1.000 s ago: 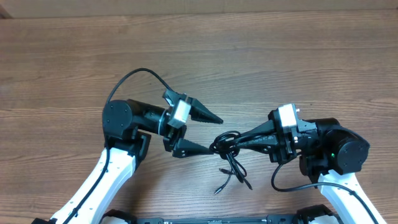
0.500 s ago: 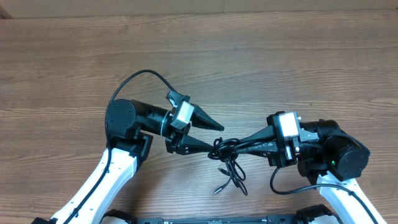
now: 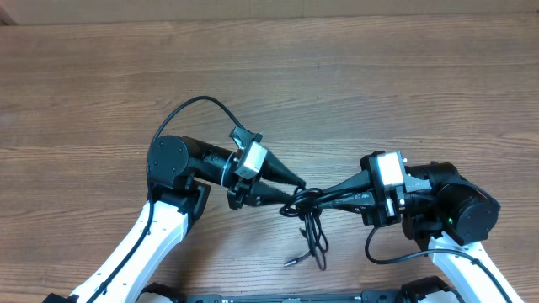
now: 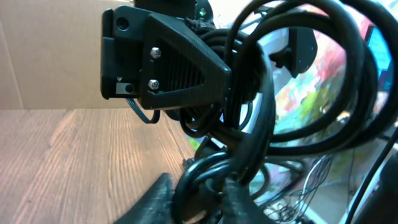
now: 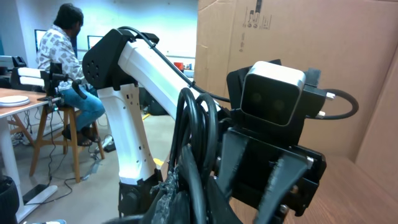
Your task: Untangle cables
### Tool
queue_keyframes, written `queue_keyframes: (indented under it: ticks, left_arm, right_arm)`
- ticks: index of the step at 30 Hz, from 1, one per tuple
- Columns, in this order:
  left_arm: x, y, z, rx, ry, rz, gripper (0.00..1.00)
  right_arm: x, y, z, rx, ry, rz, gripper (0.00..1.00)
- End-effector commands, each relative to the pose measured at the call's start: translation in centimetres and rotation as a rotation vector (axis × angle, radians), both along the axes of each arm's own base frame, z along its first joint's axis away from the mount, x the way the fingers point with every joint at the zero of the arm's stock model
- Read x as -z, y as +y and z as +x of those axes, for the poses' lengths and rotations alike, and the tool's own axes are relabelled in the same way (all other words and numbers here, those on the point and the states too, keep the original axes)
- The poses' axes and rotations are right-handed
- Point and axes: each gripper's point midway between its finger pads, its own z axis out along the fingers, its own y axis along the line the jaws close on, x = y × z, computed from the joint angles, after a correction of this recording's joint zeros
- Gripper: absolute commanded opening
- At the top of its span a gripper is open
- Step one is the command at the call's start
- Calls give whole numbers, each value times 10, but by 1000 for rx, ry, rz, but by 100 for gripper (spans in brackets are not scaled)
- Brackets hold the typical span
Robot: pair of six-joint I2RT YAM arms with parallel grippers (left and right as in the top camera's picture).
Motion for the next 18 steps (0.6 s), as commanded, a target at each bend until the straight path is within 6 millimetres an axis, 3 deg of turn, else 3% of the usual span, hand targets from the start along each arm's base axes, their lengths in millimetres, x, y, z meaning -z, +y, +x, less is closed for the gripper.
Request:
queue_keyframes:
  ticks: [1, 2, 18]
  left_arm:
    - [-1, -1, -3, 25, -20, -1, 9]
    - [-1, -1, -3, 25, -20, -1, 4]
    - [-1, -1, 5, -16, -1, -6, 4]
  right_arm:
    - [-11, 1, 0, 8, -10, 32, 4]
    - [-11, 1, 0, 10, -9, 35, 4]
    - [-12, 1, 1, 15, -7, 40, 4]
